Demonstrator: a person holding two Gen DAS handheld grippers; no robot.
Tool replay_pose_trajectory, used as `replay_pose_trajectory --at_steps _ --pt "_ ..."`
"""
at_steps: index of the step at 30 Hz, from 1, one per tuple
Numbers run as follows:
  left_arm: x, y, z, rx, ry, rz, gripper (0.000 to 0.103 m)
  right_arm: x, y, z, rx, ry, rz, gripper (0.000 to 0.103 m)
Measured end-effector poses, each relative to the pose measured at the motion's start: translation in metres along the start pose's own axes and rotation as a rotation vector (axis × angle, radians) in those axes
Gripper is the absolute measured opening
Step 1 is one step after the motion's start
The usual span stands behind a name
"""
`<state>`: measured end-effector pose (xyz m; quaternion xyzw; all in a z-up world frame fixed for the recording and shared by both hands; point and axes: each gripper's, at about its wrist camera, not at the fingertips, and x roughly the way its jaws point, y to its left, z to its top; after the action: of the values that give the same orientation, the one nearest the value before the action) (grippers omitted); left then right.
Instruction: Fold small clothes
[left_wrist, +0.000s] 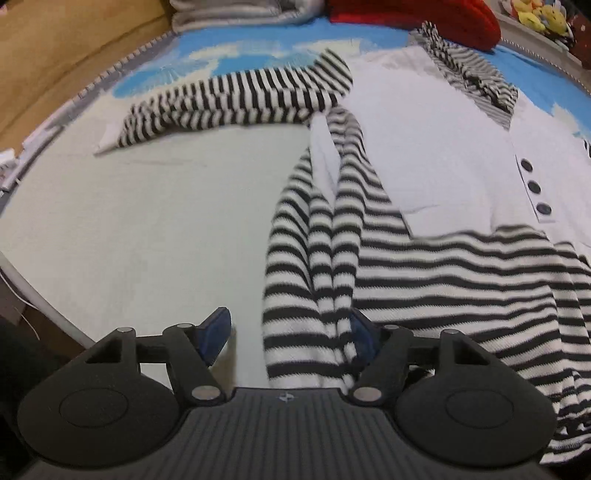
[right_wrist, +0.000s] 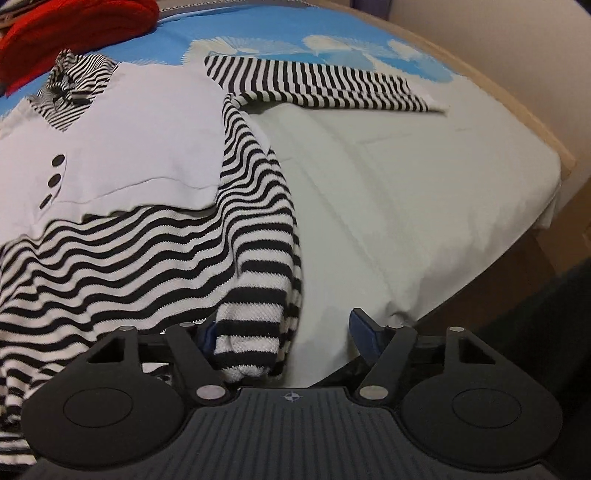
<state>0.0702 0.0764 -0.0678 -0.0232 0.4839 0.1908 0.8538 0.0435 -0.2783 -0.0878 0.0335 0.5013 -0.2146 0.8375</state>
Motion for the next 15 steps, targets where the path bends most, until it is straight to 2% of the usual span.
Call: replay_pose_trajectory --at_steps 3,6,8,10,12,13,15 --pt "-0.016 -0.009 0.001 0.002 -0.083 -0.047 0.074 -0.004 0.001 -0.001 0.000 -0.011 -0.018 0.067" --pt "-0.031 -0.017 0.001 0.020 -0.128 -0.120 0.075 -0.017 0.001 0.003 0.027 -0.080 0.001 0.067" --pt "-0.024 -0.019 0.002 0.002 -0.086 -0.172 0.076 -0.026 0.003 0.006 0.015 -0.139 0.013 0.070" --pt "-0.011 -0.020 -0.002 -0.020 0.004 -0.194 0.076 -0.030 0.006 0.007 -0.003 -0.165 0.041 0.071" --pt "0.002 -0.020 -0.006 -0.023 0.089 -0.161 0.075 -0.027 0.008 0.005 -0.022 -0.140 0.060 0.075" --pt "0.003 -0.020 -0.007 -0.028 0.101 -0.145 0.075 -0.022 0.010 0.004 -0.035 -0.107 0.056 0.076" --pt "-0.003 -0.021 -0.003 -0.033 0.075 -0.142 0.075 -0.009 0.012 0.000 -0.060 -0.030 0.017 0.076"
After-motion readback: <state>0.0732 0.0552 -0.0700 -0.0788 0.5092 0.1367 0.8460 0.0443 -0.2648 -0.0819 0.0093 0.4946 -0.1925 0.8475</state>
